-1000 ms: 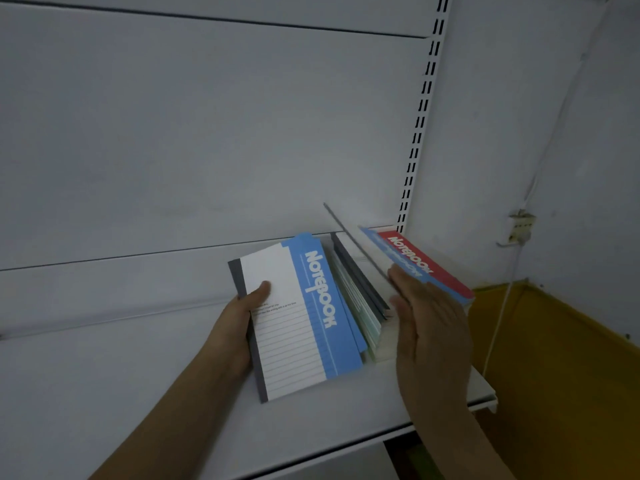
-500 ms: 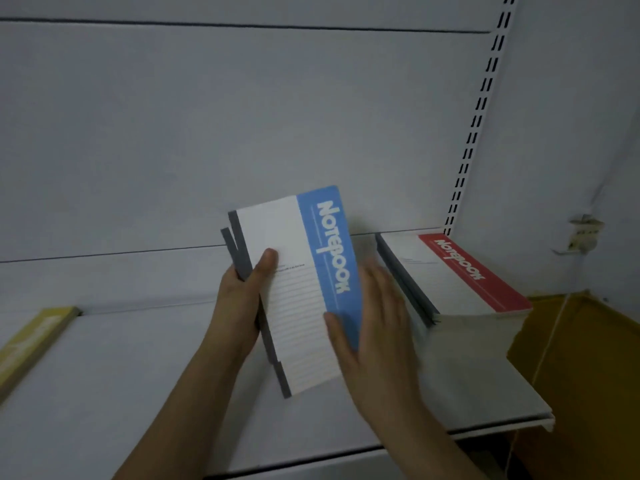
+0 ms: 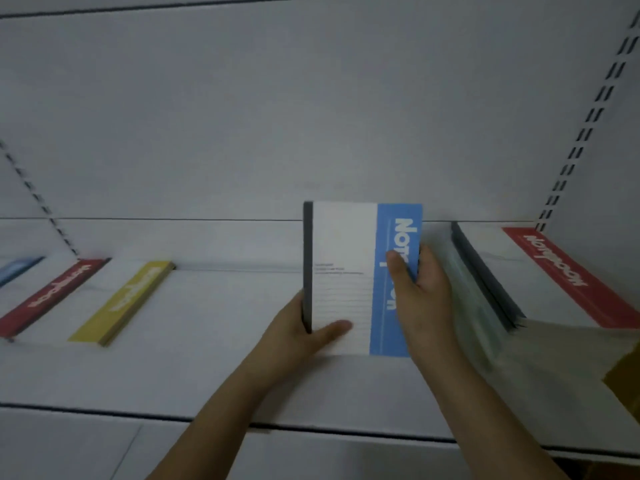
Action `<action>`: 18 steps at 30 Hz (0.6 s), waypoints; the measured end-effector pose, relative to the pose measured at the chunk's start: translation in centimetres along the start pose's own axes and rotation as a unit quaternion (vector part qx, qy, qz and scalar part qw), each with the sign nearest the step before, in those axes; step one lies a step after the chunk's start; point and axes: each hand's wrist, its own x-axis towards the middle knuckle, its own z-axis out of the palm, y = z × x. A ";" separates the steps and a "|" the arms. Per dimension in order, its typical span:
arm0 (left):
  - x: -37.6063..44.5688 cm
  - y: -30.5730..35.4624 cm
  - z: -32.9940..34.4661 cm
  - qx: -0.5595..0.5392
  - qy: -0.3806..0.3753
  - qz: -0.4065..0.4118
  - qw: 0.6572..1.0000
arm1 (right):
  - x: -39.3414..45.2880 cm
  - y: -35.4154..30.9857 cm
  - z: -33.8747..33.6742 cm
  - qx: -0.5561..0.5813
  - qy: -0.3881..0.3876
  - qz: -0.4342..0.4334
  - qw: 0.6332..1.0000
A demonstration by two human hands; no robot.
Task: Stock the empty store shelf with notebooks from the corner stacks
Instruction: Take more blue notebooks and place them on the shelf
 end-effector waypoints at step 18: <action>-11.0 -10.9 -29.7 0.206 0.229 0.035 0.951 | -4.6 -1.1 32.1 0.041 -0.202 0.144 0.968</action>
